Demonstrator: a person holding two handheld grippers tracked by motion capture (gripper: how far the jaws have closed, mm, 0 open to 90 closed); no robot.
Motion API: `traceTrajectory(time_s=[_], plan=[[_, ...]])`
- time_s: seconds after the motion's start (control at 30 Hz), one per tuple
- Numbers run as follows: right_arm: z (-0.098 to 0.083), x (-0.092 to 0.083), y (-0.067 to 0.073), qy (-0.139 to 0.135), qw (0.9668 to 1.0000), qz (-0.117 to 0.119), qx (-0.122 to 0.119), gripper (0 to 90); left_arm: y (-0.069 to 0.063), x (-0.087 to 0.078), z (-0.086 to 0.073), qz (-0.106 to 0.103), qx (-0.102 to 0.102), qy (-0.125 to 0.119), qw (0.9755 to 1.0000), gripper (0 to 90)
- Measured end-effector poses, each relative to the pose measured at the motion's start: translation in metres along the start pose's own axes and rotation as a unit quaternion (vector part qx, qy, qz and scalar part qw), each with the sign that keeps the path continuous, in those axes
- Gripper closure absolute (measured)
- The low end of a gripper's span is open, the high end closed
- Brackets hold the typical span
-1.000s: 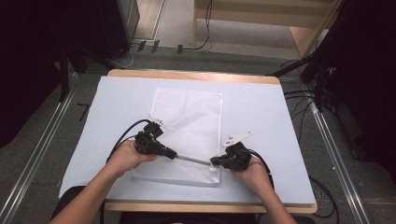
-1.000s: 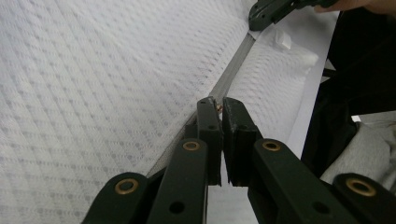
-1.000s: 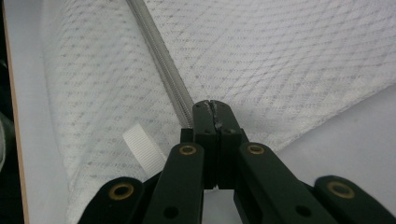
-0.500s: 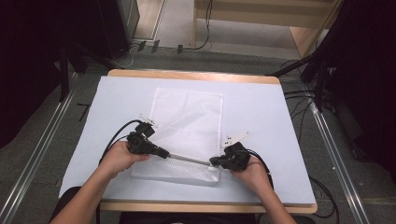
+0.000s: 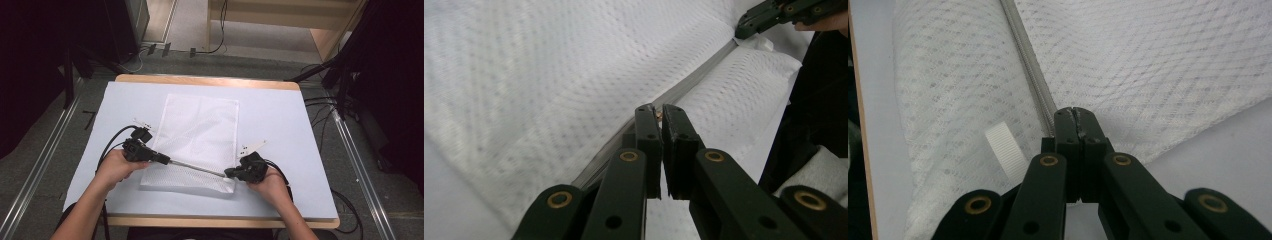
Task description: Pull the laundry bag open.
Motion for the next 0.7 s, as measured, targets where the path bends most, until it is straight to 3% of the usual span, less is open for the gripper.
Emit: traceTrajectory(time_s=[0.43,0.53,0.7], plan=[[0.002,0.001,-0.002,0.008,0.9999,0.014,-0.001,90.0,0.021,-0.026,-0.024,0.010,-0.037,-0.010,0.9992,88.1],[0.002,0.001,-0.002,0.010,0.9998,0.015,-0.002,90.0,0.024,-0.031,-0.031,0.012,-0.032,-0.006,0.9994,88.1],[0.003,0.001,-0.002,0.011,0.9998,0.013,-0.007,90.0,0.034,-0.038,-0.042,0.014,-0.048,-0.011,0.9987,88.1]])
Point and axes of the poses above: each handheld gripper's, and its own axes: x roughly forward along the jaws, z roughly out of its top, y roughly to its left, the point moved 5 cm from there along x, roughly forward along the jaws, and after that the axes turned 4 degrees about -z, right-handed, at the moved point
